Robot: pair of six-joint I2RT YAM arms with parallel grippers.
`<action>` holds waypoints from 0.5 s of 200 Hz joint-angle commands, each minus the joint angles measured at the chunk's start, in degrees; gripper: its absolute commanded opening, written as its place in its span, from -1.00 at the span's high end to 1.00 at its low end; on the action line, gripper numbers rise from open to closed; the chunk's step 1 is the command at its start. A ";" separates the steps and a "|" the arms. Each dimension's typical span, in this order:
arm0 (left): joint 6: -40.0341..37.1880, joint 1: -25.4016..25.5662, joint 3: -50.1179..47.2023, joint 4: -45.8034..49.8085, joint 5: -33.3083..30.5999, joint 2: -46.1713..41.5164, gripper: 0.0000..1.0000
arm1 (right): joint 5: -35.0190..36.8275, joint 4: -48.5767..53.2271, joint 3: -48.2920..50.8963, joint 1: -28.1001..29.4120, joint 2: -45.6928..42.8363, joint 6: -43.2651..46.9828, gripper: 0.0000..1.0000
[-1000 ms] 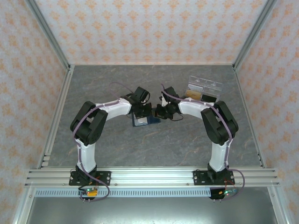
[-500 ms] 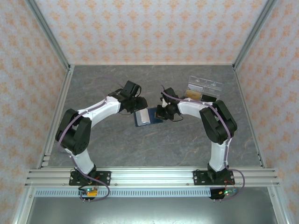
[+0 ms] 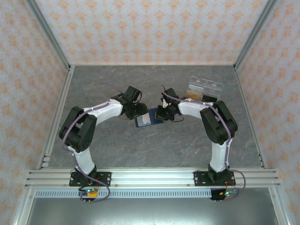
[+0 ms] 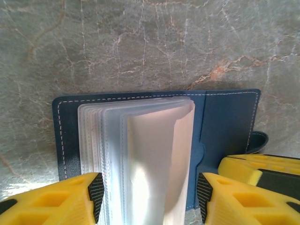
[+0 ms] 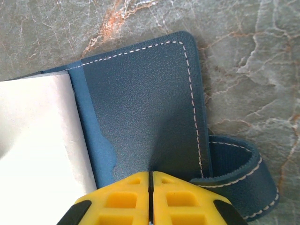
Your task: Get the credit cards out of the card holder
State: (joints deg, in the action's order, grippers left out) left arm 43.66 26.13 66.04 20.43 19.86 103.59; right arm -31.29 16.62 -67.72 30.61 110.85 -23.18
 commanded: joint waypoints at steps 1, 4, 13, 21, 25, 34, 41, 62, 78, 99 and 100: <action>0.55 -0.09 0.75 -0.86 1.28 1.47 -0.14 | 2.57 2.19 0.53 -0.10 3.01 -0.54 0.82; 0.63 -0.09 0.76 -0.95 1.44 1.64 -0.14 | 2.63 2.19 0.49 -0.11 3.10 -0.53 0.82; 0.64 -0.01 0.99 -1.09 2.04 2.08 -0.13 | 2.48 2.20 0.40 -0.04 3.26 -0.61 0.82; 0.72 0.04 1.15 -1.22 2.39 2.37 -0.12 | 2.30 2.19 0.32 -0.11 3.42 -0.63 0.82; 0.73 0.01 1.12 -1.33 2.56 2.50 -0.11 | 2.32 2.19 0.31 -0.11 3.49 -0.68 0.82; 0.73 -0.01 1.23 -1.47 2.93 2.73 -0.09 | 2.22 2.31 0.24 -0.04 3.70 -0.71 0.82; 0.60 0.06 1.35 -1.69 3.42 2.95 -0.04 | 2.22 2.34 0.15 -0.11 3.75 -0.58 0.82; 0.55 0.08 1.42 -2.86 5.09 3.02 0.05 | 2.05 2.50 -0.04 -0.11 4.07 -0.61 0.82; 0.46 0.16 1.25 -4.35 7.10 3.02 0.06 | 1.97 2.55 -0.13 -0.07 4.19 -0.52 0.82; 0.64 0.23 1.30 -5.95 9.03 3.20 0.06 | 1.93 2.63 -0.13 -0.09 4.20 -0.55 0.82; 0.64 0.19 1.29 -6.02 9.09 3.20 0.06 | 1.93 2.63 -0.13 -0.10 4.20 -0.55 0.82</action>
State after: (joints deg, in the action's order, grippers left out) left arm 43.68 26.13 66.06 17.43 25.47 105.89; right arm -31.75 16.60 -68.45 30.55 111.55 -23.38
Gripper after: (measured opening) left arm 0.472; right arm 0.090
